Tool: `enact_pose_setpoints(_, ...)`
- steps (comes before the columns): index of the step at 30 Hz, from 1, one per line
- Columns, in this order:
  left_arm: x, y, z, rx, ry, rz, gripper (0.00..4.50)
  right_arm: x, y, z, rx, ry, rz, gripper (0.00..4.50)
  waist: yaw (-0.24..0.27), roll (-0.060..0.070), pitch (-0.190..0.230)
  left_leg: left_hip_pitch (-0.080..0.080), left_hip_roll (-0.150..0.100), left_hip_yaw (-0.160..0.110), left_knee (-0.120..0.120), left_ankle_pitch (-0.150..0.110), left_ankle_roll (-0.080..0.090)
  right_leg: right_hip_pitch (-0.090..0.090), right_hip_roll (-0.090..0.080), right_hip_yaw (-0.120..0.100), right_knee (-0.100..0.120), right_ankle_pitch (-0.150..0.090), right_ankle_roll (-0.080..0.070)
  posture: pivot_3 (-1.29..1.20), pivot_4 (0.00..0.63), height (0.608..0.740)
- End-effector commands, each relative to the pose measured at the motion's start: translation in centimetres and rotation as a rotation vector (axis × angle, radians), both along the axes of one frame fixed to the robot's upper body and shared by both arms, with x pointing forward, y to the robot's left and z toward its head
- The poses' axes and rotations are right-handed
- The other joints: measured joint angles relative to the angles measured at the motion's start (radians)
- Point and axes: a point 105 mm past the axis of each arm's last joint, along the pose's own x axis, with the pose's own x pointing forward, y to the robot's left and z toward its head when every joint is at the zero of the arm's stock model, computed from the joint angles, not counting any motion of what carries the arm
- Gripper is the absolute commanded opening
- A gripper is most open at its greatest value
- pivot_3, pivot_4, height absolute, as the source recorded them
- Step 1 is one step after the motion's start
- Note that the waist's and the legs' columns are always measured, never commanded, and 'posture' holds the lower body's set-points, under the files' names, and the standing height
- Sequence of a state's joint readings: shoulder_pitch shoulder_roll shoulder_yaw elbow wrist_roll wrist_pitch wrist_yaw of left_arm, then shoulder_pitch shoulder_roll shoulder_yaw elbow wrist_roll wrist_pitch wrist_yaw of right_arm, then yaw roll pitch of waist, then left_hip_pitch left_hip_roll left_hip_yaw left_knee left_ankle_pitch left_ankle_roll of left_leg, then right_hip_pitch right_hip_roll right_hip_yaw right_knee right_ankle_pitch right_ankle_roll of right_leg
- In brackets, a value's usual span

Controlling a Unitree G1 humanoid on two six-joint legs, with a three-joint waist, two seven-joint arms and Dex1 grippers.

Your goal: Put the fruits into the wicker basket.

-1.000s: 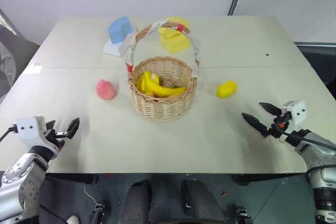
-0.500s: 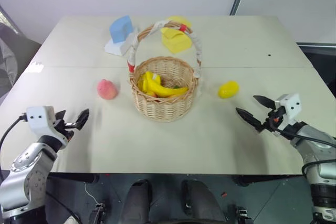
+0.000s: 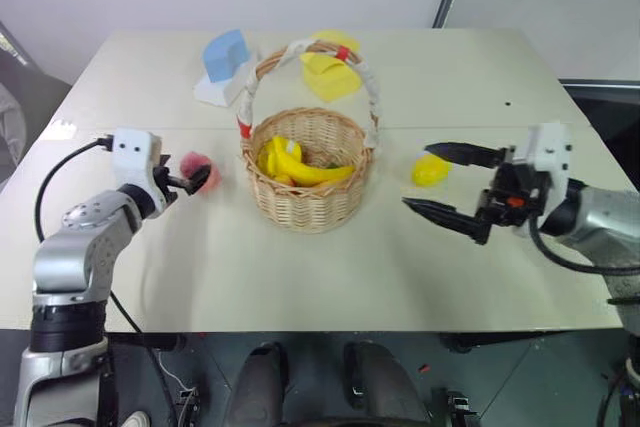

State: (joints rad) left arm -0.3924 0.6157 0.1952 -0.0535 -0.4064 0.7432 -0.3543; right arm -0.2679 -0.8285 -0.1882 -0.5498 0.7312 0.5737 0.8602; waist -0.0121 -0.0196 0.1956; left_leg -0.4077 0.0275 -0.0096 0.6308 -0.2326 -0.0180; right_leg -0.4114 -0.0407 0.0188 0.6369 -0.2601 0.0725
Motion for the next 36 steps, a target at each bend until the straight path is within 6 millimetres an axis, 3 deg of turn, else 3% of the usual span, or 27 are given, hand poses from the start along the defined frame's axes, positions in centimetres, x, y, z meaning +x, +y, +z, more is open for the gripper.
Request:
enact_pose_setpoints(1,0.9,-0.4,0.7,0.021,-0.002,0.002,4.50,-0.9,2.1,0.5,0.013,-0.033,0.076,4.46,0.002,0.000,0.000,0.000,0.000,0.000,0.000,0.000,0.000,0.000,0.000,0.000,0.000,0.000,0.000,0.00,0.150,0.740)
enact_pose_setpoints(13,2.6,-1.3,-1.1,0.028,0.069,0.021,4.50,-1.4,4.7,0.8,0.045,-0.066,0.145,4.46,0.000,-0.001,0.000,-0.001,-0.001,0.001,0.001,0.000,0.000,0.000,-0.003,0.000,0.000,0.001,0.002,0.00,0.150,0.740)
enact_pose_setpoints(14,2.7,-1.4,-1.1,0.018,0.065,0.019,3.96,-1.3,4.8,0.8,0.045,-0.068,0.146,4.50,0.000,-0.001,0.000,-0.001,-0.001,0.001,0.001,0.000,0.000,0.000,-0.002,0.000,0.000,0.001,0.003,0.00,0.150,0.740)
enact_pose_setpoints(18,2.7,-0.7,-1.0,0.036,0.059,0.053,2.49,-1.3,5.2,1.0,0.045,-0.083,0.151,4.50,0.001,-0.001,0.000,-0.001,-0.001,0.000,0.001,0.000,0.000,0.000,-0.002,0.000,0.000,0.002,0.003,0.00,0.150,0.740)
enact_pose_setpoints(23,0.8,0.3,2.0,0.015,-0.077,0.008,2.49,-1.2,5.1,1.2,0.037,-0.098,0.149,4.50,-0.004,-0.001,0.000,-0.001,0.001,0.001,0.001,0.000,0.000,0.000,-0.003,0.001,0.000,0.002,0.003,0.00,0.150,0.740)
enact_pose_setpoints(26,-4.1,-2.3,6.1,-0.068,-0.209,-0.270,2.49,-0.4,3.7,1.0,0.021,-0.089,0.098,4.50,-0.005,-0.002,0.001,-0.001,0.003,0.002,0.000,0.000,0.000,-0.002,-0.003,0.001,0.000,0.002,0.003,0.00,0.150,0.740)
enact_pose_setpoints(29,-6.4,-6.0,8.1,-0.097,-0.235,-0.468,2.49,0.4,2.4,0.5,0.007,-0.069,0.053,4.50,0.012,-0.001,0.001,-0.001,0.004,0.002,0.000,0.000,-0.001,-0.001,-0.006,0.000,0.000,0.000,0.000,0.00,0.150,0.740)
enact_pose_setpoints(33,-5.5,-12.1,9.2,-0.062,-0.259,-0.600,2.49,2.0,0.3,-0.4,-0.018,-0.045,-0.033,4.50,0.032,-0.001,0.001,0.000,0.003,0.004,0.004,0.001,-0.002,0.005,-0.006,-0.002,-0.001,0.000,-0.002,0.00,0.150,0.740)
enact_pose_setpoints(36,-4.1,-14.5,8.5,-0.063,-0.237,-0.611,2.49,3.0,-1.0,-0.9,-0.038,-0.045,-0.099,4.50,0.021,-0.001,0.001,-0.001,0.001,0.007,0.011,0.001,-0.002,0.009,-0.006,-0.001,-0.002,0.001,-0.003,0.00,0.150,0.740)
